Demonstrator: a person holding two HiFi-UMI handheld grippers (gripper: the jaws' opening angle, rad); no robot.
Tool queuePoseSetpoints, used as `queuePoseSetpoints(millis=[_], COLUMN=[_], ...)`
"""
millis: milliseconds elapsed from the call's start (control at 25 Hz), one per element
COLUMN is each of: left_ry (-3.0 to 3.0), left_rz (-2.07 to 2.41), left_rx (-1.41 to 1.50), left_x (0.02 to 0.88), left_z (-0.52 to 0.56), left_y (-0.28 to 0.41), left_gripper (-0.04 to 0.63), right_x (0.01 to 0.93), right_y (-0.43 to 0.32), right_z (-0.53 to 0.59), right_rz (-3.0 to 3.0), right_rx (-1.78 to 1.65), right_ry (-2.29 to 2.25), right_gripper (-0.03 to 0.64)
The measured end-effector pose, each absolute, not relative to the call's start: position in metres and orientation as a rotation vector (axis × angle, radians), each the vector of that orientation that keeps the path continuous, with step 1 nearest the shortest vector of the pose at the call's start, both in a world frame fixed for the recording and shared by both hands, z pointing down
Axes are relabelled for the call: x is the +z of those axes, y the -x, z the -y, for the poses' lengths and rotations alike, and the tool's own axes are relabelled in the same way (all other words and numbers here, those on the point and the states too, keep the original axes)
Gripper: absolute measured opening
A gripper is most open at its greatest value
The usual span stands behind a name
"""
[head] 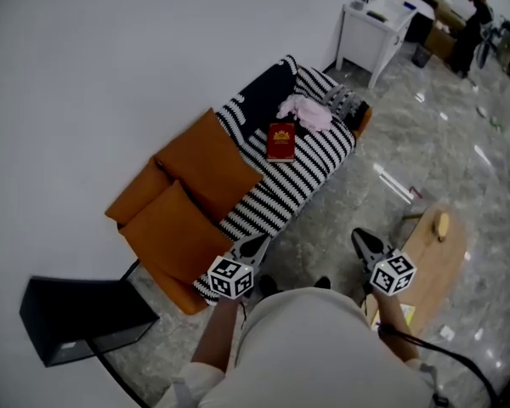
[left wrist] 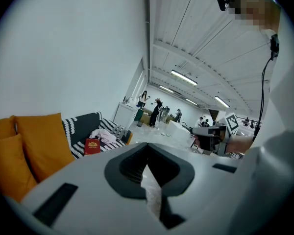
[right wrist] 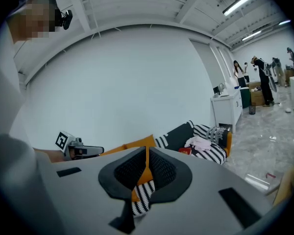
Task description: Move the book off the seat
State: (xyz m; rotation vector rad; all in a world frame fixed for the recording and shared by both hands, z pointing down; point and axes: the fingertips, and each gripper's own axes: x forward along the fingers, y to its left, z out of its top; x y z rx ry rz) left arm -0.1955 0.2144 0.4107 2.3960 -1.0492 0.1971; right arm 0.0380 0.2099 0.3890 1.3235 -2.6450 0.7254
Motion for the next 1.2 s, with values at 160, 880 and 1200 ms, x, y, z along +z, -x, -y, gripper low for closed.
queuePoseSetpoints(millis=[160, 880, 1200], left_ry=[-2.392, -2.404, -2.392], left_rz=[1.032, 0.955, 0.911], left_rx=[0.175, 0.188, 0.204], left_x=[0.410, 0.421, 0.431], left_z=[-0.219, -0.232, -0.236], left_y=[0.201, 0.274, 0.288], left_gripper=[0.002, 0.002, 0.002], right_x=[0.390, 0.403, 0.412], right_y=[-0.034, 0.038, 0.056], right_z=[-0.218, -0.236, -0.239], right_rz=[2.620, 2.579, 2.552], right_rx=[0.757, 0.781, 0.810], right_ry=[-1.346, -1.446, -1.433], right_gripper=[0.046, 0.048, 0.048])
